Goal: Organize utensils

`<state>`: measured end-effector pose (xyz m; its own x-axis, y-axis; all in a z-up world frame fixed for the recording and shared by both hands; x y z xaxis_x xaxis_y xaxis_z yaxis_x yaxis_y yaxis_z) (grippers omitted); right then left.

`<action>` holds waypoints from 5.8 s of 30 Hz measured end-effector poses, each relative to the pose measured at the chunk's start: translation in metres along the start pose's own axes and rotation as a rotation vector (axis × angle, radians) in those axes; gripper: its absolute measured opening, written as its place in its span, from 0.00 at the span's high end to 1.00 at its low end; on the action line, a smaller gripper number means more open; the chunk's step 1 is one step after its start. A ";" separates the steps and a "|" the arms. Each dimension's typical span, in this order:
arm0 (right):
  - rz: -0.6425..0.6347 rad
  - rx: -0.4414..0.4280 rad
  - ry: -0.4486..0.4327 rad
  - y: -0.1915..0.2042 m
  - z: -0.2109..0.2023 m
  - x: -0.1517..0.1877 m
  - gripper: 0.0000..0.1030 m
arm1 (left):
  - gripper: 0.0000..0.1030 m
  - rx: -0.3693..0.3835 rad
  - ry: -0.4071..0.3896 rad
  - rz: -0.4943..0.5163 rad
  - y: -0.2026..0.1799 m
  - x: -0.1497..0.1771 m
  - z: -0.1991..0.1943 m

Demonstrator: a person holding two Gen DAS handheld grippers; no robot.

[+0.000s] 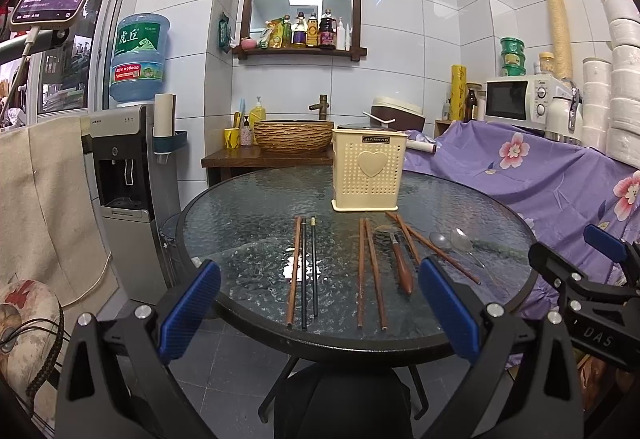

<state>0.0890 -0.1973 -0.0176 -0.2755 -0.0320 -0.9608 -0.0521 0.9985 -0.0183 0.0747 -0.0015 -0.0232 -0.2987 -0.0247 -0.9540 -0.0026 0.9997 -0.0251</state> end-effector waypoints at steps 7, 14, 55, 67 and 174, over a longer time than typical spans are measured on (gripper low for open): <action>0.000 0.000 0.001 0.000 0.000 0.000 0.04 | 0.05 -0.002 0.001 -0.002 0.001 0.000 0.001; 0.000 0.000 -0.001 0.000 0.000 0.000 0.04 | 0.05 -0.001 0.000 0.002 -0.001 0.000 0.000; 0.000 -0.001 0.003 0.001 0.000 0.001 0.04 | 0.05 0.002 0.006 -0.005 0.001 -0.001 0.000; -0.017 -0.040 0.157 -0.008 0.043 0.019 0.04 | 0.05 0.003 0.148 -0.016 0.012 0.017 0.037; 0.036 0.030 0.646 -0.060 0.269 0.011 0.41 | 0.21 0.040 0.440 0.127 0.055 -0.007 0.205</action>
<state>0.3470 -0.2450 -0.1013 -0.7993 -0.0098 -0.6008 -0.0081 1.0000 -0.0055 0.2727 0.0529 -0.0789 -0.6712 0.1110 -0.7329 0.0946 0.9935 0.0638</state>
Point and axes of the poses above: each gripper's, at about its wrist camera, not at the fingertips, and z roughly the way its jaws point, y to its left, x to its underside, the point moved 8 cm from there along z, roughly the way its jaws point
